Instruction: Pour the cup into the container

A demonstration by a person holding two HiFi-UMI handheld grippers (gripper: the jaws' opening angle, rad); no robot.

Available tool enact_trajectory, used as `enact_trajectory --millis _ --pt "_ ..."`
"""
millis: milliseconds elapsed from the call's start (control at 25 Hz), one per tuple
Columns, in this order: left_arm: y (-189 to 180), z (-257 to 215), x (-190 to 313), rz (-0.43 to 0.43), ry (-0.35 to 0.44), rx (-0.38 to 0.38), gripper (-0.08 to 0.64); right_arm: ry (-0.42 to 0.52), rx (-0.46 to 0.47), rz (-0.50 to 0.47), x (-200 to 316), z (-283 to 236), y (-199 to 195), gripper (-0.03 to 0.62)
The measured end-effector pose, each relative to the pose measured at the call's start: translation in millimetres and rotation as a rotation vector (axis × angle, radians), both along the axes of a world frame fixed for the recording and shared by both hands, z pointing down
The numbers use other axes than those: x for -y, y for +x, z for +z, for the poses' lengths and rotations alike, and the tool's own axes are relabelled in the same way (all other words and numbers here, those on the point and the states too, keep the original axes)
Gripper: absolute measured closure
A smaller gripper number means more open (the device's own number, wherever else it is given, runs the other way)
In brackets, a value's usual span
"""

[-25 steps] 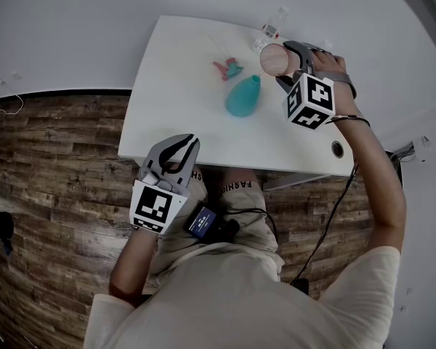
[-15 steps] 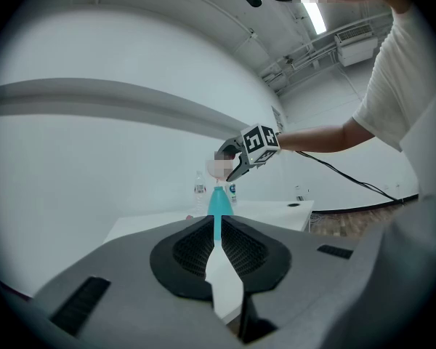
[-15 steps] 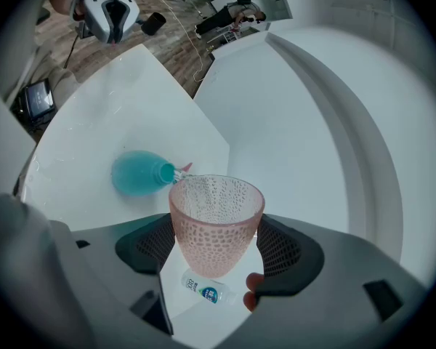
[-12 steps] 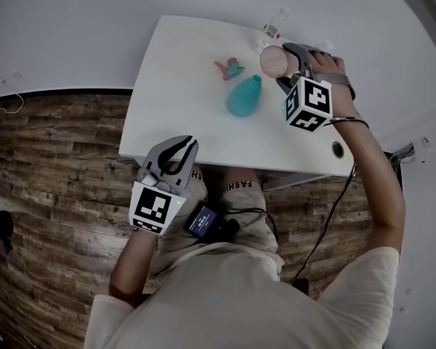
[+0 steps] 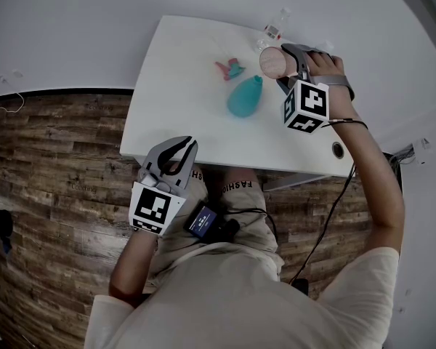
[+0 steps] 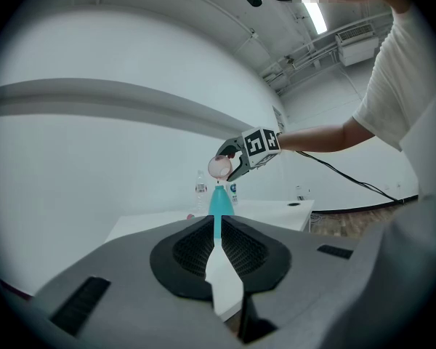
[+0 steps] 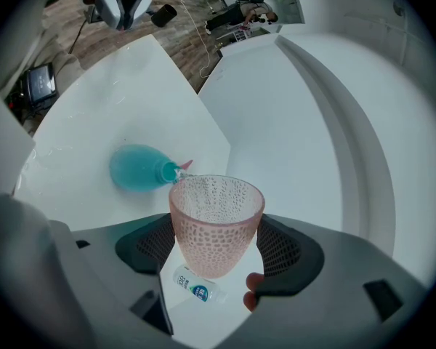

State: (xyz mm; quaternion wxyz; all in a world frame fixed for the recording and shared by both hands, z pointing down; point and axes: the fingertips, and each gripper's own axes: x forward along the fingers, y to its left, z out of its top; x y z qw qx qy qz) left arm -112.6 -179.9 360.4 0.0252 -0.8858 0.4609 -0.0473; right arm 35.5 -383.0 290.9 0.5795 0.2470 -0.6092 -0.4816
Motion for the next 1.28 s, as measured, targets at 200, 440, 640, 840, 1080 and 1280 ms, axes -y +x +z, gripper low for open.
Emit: enact_trajectory --millis 200,440,640,840,1080,1280 --pt "0.4 0.9 -0.1 0.001 -0.002 0.0 0.533 0.004 -0.009 0.0 0.3 0.7 -0.2 0.235" --pt "1.1 2.7 -0.9 0.001 -0.004 0.001 0.533 0.024 -0.03 -0.008 0.4 2.1 1.3 0.235" --pt "0.8 2.5 -1.0 0.0 -0.005 0.003 0.532 0.055 -0.062 -0.025 0.8 1.2 1.4 0.235" --pt "2.2 2.1 -1.0 0.003 -0.003 0.008 0.532 0.066 -0.08 -0.03 1.5 1.9 2.5 0.235" --pt "5.0 3.2 -1.2 0.007 -0.005 0.01 0.533 0.072 -0.088 -0.043 0.7 4.0 2.5 0.235" --pt "6.0 2.0 -0.3 0.01 -0.004 0.012 0.533 0.08 -0.101 -0.058 0.5 4.3 -1.0 0.235"
